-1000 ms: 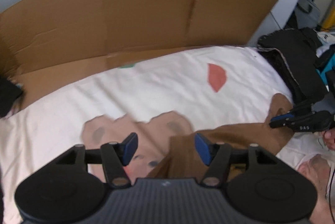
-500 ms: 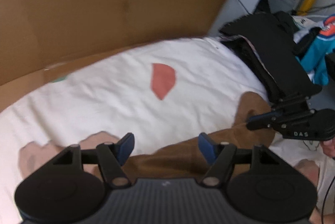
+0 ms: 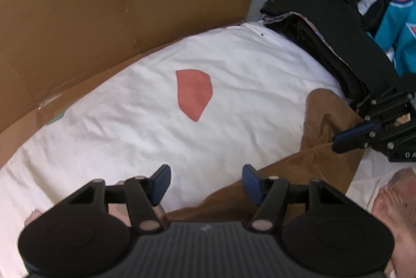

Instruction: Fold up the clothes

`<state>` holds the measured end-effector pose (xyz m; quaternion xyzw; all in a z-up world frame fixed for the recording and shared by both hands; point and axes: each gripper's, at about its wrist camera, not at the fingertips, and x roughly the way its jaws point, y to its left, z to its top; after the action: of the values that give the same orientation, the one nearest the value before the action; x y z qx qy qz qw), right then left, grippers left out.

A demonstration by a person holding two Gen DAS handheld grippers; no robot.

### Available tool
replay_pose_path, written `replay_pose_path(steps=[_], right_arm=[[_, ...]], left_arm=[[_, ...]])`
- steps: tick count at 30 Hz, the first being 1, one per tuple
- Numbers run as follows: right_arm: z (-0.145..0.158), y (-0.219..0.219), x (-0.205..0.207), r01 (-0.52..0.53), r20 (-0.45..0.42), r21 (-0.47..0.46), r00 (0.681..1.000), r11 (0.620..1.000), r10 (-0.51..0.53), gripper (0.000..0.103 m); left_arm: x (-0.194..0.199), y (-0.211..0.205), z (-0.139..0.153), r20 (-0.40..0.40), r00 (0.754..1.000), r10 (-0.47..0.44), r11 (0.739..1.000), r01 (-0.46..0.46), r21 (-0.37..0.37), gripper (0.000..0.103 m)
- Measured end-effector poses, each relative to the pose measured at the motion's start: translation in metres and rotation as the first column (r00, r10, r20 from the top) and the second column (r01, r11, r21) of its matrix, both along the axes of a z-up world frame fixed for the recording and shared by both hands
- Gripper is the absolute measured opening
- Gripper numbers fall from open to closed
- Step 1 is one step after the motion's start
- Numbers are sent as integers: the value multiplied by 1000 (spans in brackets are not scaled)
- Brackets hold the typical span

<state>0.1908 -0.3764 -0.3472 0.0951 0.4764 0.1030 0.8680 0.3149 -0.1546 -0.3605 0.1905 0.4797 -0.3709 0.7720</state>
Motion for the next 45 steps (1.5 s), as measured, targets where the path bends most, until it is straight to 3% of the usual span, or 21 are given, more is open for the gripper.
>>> replay_pose_path(steps=[7,12,18,24,30,31,33,35,40,45], right_arm=[[3,1,-12,-2,28,25,1000,1000,2,0],[-1,6,-21,-30,0,12,1000,999,30,0],[-9,8,-27,-41,-31,12,999,999,42,0],[-11,8,-26,-49,-52,28,997,998,50,0],[0,2,-18,-46,-42,85,998,995,50,7],[3,1,-15,-48,-37,96,998,994,52,11],[7,-1,-6,-52,-29,121,998,991,56,31],[9,3,3,-78,-27,130,996,988,82,37],[11,24,25,-203,-36,108,978,973,208,38],[2,37,46,-266,-96,71,958,961,272,38]], left_arm=[[-1,-17,0,-58,989,-135,991,133,-35,57],[-6,-27,-11,-113,975,-190,982,189,-24,33],[-17,-22,-16,-146,965,-216,976,217,-7,30],[-29,-11,-15,-145,974,-174,985,173,-23,16],[-46,2,-17,-128,984,-128,992,124,-35,14],[-48,3,-17,-123,985,-121,992,117,-37,14],[-53,6,-15,-108,989,-104,994,99,-45,13],[-57,8,-13,-90,992,-92,995,87,-55,13],[-68,11,-11,-45,996,-82,995,79,-67,13],[-72,18,-14,-54,997,-56,995,52,-85,13]])
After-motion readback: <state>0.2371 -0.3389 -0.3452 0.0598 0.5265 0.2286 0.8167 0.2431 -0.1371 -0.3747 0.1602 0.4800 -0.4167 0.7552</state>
